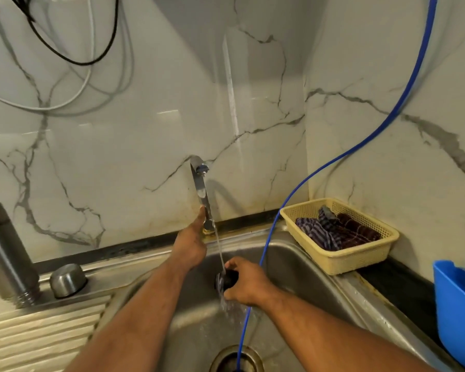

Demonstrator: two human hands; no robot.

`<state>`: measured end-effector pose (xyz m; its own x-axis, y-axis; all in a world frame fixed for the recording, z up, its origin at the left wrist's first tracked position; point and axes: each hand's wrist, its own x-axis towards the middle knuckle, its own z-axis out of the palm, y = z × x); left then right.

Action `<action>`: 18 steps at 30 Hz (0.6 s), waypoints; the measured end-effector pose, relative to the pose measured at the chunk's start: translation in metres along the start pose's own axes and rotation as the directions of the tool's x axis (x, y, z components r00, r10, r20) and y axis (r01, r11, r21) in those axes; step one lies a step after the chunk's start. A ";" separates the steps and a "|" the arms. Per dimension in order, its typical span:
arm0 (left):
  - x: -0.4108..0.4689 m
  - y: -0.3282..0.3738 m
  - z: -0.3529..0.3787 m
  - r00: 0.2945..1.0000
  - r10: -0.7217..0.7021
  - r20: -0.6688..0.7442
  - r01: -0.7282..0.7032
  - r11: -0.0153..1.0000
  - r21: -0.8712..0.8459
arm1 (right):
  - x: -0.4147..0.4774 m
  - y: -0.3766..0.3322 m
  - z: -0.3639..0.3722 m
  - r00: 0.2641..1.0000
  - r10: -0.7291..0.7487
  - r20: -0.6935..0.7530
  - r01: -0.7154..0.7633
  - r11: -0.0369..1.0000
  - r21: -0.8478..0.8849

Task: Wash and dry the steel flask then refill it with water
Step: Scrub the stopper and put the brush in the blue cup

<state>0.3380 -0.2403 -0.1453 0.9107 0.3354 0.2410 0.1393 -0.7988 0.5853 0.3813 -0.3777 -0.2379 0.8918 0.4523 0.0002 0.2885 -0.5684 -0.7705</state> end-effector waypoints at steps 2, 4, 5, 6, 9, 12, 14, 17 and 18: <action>-0.007 -0.001 -0.001 1.000 0.009 0.012 -0.010 1.000 0.008 | 0.000 -0.001 -0.003 1.000 -0.004 -0.017 0.005 1.000 0.013; -0.017 -0.006 0.001 0.999 0.024 0.046 -0.026 0.999 0.045 | -0.001 0.000 -0.004 1.000 -0.003 -0.005 0.003 0.999 0.038; -0.023 -0.008 0.002 0.998 0.030 0.056 -0.034 0.997 0.075 | -0.002 0.000 -0.006 1.000 -0.007 0.001 0.007 0.999 0.049; -0.030 -0.009 0.003 0.998 0.024 0.060 -0.030 0.995 0.096 | -0.005 -0.002 -0.008 1.000 -0.021 0.002 0.021 0.998 0.057; -0.058 -0.011 0.000 0.998 -0.038 0.055 0.031 0.992 0.121 | -0.012 -0.009 -0.015 0.998 -0.070 0.004 0.069 0.992 0.101; -0.094 -0.009 -0.014 0.989 -0.123 0.079 0.115 0.989 0.088 | -0.023 -0.024 -0.022 0.998 -0.069 0.008 0.067 0.986 0.150; -0.114 -0.009 -0.025 0.984 -0.157 0.089 0.154 0.987 0.036 | -0.030 -0.034 -0.026 0.998 -0.056 -0.017 0.058 0.988 0.146; -0.135 -0.012 -0.034 0.976 -0.183 0.115 0.189 0.981 -0.041 | -0.050 -0.055 -0.041 0.988 -0.116 -0.102 0.112 0.993 -0.049; -0.140 -0.013 -0.034 0.974 -0.188 0.126 0.195 0.980 -0.048 | -0.058 -0.063 -0.049 0.982 -0.153 -0.111 0.139 0.982 -0.128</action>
<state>0.1953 -0.2602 -0.1604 0.9099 0.4140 0.0276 0.2955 -0.6934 0.6572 0.3282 -0.4015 -0.1581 0.8703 0.4550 0.1888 0.4515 -0.5834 -0.6751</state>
